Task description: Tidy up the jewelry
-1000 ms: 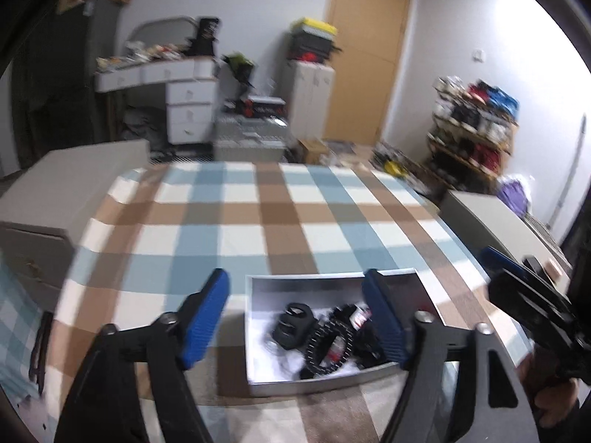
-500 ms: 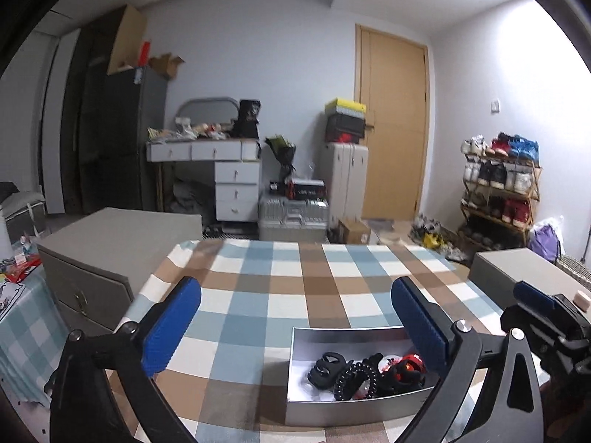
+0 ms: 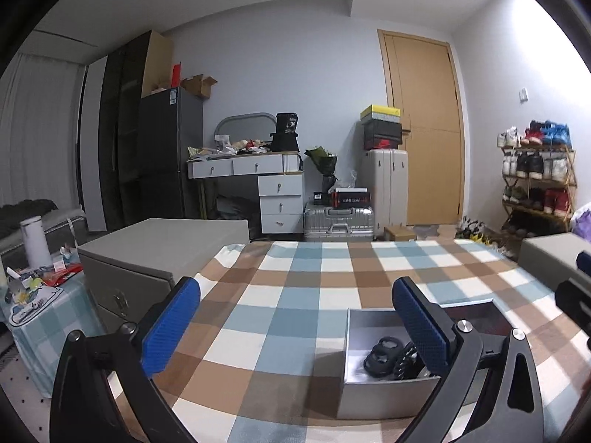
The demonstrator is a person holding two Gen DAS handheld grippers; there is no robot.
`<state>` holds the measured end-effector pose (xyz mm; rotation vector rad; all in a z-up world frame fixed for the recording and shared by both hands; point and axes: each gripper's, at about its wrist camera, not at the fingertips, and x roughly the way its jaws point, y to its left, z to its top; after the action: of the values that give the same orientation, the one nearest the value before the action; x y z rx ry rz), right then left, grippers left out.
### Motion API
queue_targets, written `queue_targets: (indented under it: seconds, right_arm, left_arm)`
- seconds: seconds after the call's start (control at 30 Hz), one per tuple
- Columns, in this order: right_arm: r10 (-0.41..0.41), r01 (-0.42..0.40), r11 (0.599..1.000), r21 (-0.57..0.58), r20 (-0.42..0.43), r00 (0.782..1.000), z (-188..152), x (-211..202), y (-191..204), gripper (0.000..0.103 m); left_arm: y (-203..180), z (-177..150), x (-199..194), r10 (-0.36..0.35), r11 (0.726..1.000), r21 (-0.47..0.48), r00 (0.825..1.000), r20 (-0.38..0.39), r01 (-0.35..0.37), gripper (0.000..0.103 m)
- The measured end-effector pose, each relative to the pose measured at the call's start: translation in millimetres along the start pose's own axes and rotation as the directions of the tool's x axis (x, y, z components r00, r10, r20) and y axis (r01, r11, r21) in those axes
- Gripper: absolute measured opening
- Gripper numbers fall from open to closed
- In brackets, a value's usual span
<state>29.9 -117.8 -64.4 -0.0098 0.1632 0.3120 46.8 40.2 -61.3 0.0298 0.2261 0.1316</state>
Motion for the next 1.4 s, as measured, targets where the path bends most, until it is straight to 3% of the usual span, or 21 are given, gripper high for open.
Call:
queue_targets:
  seconds: [0.13, 0.4, 0.6, 1.4]
  right_arm:
    - [0.001, -0.001, 1.000, -0.025, -0.019, 1.000, -4.1, 2.9, 3.3, 0.103]
    - [0.012, -0.013, 1.000, -0.011, -0.114, 0.993, -9.1, 22.2, -0.3, 0.103]
    - [-0.001, -0.001, 1.000, -0.014, -0.129, 0.992, -10.5, 20.5, 0.4, 0.103]
    - [-0.006, 0.006, 1.000, -0.004, -0.137, 0.991, -10.0, 22.2, -1.8, 0.103]
  left_arm:
    - [0.3, -9.1, 7.9, -0.012, 1.000, -0.005, 0.999, -0.034, 0.012, 0.101]
    - [-3.9, -9.7, 7.6, -0.107, 0.994, -0.010, 0.989, -0.107, 0.106, 0.101]
    - [-4.8, -9.5, -2.7, -0.111, 0.994, -0.015, 0.991, -0.077, 0.110, 0.101]
    - [-4.4, -8.5, 2.7, -0.091, 0.996, -0.020, 0.992, -0.083, 0.089, 0.102]
